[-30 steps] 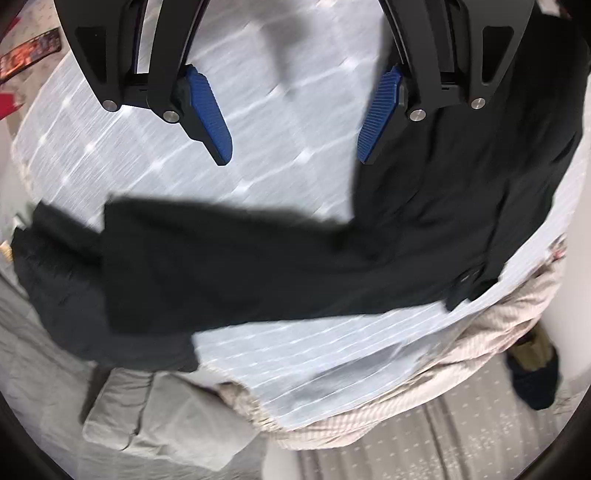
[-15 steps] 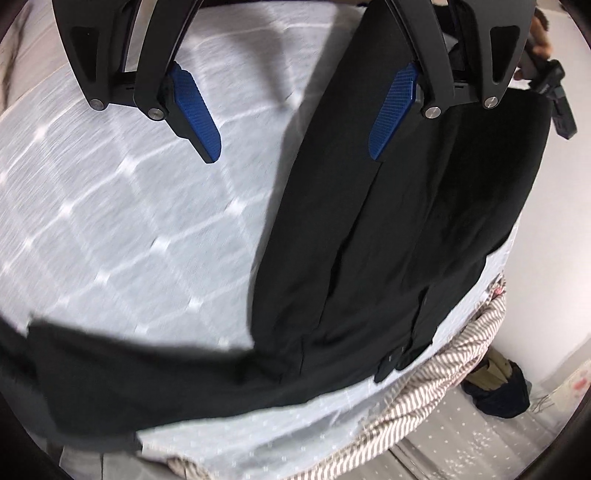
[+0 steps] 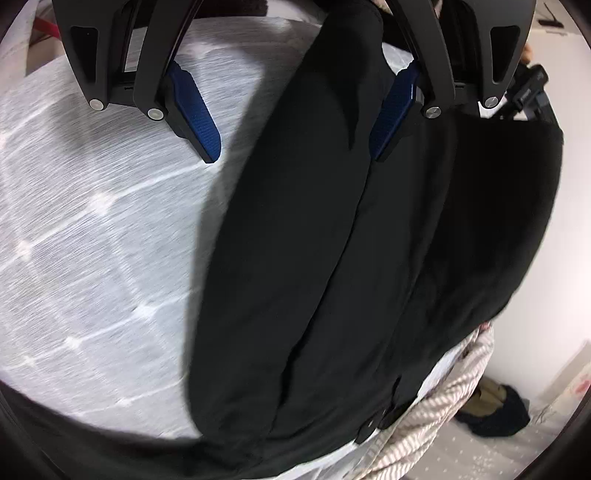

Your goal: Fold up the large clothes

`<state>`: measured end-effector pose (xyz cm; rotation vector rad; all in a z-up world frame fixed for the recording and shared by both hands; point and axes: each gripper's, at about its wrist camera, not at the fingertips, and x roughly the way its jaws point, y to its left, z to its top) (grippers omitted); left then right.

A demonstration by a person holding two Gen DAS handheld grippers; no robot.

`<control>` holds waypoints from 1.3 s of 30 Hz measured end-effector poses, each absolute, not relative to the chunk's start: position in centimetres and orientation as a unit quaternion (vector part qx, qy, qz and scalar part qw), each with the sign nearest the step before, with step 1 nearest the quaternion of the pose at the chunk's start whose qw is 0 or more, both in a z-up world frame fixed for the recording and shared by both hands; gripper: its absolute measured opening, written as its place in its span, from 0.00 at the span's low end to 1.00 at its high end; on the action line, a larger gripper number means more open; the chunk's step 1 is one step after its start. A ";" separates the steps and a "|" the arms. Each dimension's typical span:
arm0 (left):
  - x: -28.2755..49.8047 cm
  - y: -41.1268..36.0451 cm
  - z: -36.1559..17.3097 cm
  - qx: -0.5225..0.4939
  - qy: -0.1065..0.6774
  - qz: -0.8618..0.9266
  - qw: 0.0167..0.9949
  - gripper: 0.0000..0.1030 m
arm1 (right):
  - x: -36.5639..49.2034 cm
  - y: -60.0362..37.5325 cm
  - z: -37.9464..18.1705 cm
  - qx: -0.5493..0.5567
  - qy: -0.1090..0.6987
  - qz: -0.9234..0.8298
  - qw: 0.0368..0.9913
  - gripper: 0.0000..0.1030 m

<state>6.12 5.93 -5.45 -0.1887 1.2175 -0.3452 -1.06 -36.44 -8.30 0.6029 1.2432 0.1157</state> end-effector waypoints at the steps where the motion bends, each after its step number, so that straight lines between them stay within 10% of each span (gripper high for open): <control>1: 6.2 5.8 -5.4 -0.087 0.569 -0.162 0.802 0.99 | -1.0 -36.0 -8.5 0.275 0.575 0.058 0.768 0.81; 18: 6.5 4.9 -6.6 -0.087 0.573 -0.173 0.797 0.99 | -3.1 -30.8 -7.9 0.252 0.557 0.118 0.782 0.80; 25: 5.7 5.2 -6.9 -0.095 0.571 -0.184 0.794 0.99 | -4.2 -31.2 -7.1 0.257 0.534 0.110 0.798 0.10; 39: 4.6 7.2 -6.7 -0.121 0.580 -0.217 0.776 0.99 | -8.3 -46.1 4.2 0.218 0.405 -0.027 0.888 0.06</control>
